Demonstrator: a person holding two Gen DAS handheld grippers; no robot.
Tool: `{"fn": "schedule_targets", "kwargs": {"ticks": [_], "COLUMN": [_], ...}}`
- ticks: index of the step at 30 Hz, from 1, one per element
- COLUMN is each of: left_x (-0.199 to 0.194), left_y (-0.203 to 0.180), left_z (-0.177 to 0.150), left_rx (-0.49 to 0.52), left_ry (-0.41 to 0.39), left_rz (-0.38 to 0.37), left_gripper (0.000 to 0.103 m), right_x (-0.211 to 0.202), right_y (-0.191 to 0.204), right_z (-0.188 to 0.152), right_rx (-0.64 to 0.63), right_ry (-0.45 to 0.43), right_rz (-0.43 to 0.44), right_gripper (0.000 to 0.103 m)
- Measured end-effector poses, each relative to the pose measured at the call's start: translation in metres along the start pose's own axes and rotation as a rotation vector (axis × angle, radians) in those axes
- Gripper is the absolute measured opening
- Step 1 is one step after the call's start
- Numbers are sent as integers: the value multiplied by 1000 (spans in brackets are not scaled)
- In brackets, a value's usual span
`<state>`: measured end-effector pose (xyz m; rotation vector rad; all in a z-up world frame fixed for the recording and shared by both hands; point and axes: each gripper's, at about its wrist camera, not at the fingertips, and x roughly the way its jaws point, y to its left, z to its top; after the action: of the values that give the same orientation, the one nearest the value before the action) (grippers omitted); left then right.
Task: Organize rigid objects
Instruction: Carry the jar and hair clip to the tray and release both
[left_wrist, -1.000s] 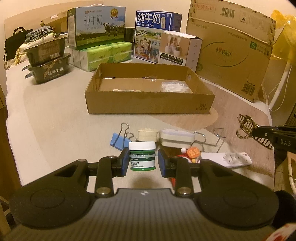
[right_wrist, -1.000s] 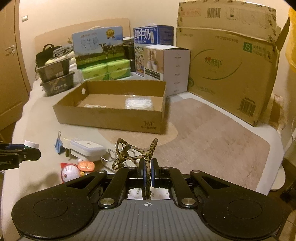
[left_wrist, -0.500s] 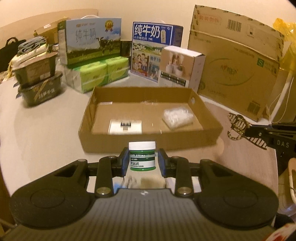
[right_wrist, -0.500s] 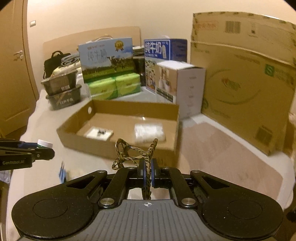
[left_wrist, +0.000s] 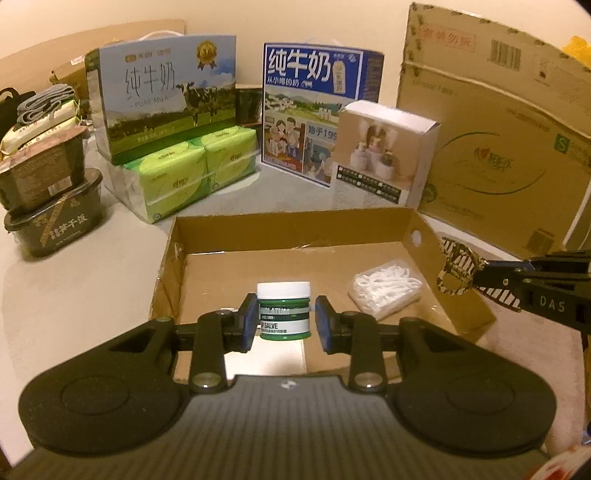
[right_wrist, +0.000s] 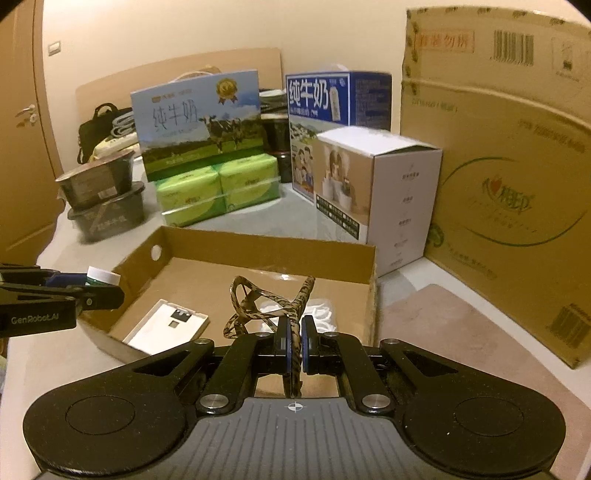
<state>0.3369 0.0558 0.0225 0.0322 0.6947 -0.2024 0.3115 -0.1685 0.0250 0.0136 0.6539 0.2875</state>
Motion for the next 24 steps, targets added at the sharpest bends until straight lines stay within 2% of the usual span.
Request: {"fn": "schedule_targets", "kwargs": {"ticks": [9, 10, 12, 24], "left_x": [29, 32, 34, 13], "left_y": [4, 4, 5, 18], "left_z": [-3, -3, -4, -14], "left_rx": [6, 9, 9, -35], "left_ry": [33, 41, 37, 10], "left_rz": [2, 9, 25, 43], "left_gripper": [31, 32, 48, 48], "right_x": [35, 37, 40, 44], "right_y": [-5, -5, -7, -10], "right_z": [-5, -6, -7, -14], "right_rx": [-14, -14, -13, -5], "right_ry": [45, 48, 54, 70], "right_rz": [-7, -9, -12, -21], "right_gripper": [5, 5, 5, 5]}}
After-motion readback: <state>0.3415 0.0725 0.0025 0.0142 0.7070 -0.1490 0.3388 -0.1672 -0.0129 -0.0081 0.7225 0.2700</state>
